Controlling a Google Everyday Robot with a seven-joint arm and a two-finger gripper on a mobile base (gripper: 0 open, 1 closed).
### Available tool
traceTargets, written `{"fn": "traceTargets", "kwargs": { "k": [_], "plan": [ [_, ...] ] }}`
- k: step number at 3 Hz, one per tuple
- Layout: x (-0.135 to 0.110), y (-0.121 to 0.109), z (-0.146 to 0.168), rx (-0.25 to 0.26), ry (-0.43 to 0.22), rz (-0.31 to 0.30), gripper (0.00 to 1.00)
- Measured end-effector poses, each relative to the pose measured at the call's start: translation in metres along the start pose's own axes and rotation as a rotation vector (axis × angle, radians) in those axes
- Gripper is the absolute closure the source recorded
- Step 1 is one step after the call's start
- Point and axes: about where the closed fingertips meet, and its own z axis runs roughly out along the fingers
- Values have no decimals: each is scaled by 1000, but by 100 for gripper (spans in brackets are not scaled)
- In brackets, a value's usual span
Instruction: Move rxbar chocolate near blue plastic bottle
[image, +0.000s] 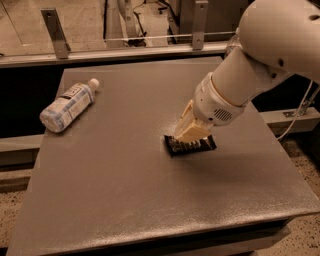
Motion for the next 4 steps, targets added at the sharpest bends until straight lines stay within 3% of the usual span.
{"fn": "traceTargets", "kwargs": {
  "k": [1,3,4],
  "plan": [
    [1,3,-2,3,-15,-8,59],
    [14,-12,9,29,-24,-7,13],
    [22,-20,16,30,-24,0,0]
  ]
}}
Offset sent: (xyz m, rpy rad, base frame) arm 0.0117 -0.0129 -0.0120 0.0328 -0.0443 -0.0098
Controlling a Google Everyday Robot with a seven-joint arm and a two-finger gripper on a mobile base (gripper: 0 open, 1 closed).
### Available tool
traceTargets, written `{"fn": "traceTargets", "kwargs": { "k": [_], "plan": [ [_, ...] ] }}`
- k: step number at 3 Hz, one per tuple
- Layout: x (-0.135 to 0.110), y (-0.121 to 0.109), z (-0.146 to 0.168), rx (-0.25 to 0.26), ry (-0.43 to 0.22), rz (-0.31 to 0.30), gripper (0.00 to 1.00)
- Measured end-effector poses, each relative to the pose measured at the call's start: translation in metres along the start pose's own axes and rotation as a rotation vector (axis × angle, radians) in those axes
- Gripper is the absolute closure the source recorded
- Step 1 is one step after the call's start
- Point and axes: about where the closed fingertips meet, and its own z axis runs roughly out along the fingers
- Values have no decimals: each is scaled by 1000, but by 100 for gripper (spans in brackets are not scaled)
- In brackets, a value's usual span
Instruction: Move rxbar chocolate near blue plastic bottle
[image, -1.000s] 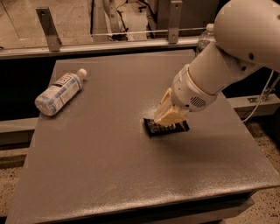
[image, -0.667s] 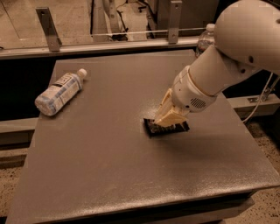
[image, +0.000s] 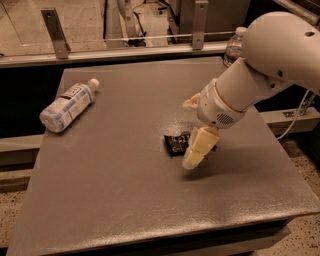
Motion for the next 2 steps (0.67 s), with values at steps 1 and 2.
{"fn": "traceTargets", "kwargs": {
  "k": [1,2],
  "plan": [
    [9,-1,8,-7,6,12,0],
    [18,2,15,-20,11,23,18]
  ]
}}
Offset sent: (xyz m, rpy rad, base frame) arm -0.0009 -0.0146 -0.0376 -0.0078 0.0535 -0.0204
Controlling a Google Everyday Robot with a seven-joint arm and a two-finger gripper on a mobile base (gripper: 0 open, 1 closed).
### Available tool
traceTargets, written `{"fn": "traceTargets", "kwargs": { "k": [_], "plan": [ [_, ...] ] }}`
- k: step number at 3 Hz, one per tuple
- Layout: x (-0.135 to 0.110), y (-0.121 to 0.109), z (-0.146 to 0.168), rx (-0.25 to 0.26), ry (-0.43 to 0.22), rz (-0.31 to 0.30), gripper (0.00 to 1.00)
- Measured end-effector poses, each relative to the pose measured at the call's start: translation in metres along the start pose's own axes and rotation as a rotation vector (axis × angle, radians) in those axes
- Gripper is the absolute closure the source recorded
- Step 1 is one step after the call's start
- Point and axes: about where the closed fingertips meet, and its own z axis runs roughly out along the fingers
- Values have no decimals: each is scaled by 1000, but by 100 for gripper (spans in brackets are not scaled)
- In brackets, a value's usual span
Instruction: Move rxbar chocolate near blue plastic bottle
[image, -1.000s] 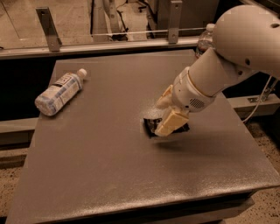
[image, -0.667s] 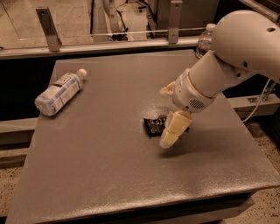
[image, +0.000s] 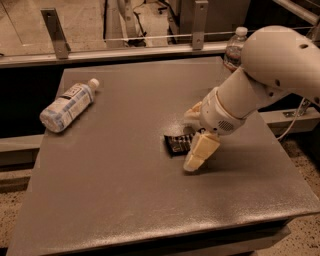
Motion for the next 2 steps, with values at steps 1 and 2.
{"fn": "traceTargets", "kwargs": {
  "k": [1,2],
  "plan": [
    [2,0,3,-5,-4,5,41],
    [2,1,4,-7,-8,12,64]
  ]
}}
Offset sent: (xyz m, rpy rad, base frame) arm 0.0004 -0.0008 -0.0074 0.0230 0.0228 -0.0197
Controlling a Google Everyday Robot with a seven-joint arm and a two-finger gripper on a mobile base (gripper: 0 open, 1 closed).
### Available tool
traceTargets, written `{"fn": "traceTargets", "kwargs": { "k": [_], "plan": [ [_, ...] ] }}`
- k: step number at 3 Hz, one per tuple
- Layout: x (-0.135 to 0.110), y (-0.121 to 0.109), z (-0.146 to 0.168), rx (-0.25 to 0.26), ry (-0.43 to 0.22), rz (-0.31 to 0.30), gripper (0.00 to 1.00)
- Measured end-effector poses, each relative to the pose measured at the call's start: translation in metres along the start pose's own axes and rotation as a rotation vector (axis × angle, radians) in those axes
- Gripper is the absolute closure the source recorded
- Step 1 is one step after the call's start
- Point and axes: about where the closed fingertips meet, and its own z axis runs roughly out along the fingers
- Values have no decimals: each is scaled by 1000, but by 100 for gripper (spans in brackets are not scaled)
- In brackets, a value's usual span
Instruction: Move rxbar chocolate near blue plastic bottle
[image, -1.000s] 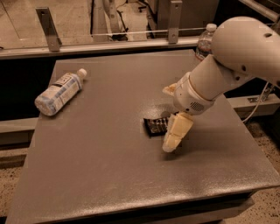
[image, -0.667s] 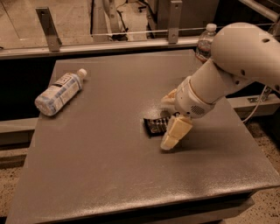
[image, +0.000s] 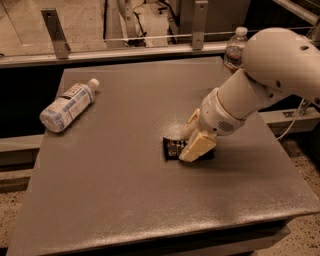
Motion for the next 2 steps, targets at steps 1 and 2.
{"fn": "traceTargets", "kwargs": {
  "k": [1,2],
  "plan": [
    [-2,0,-3,0,0,0,88],
    [-6,-2,-5,5,-10,-4,100]
  ]
}}
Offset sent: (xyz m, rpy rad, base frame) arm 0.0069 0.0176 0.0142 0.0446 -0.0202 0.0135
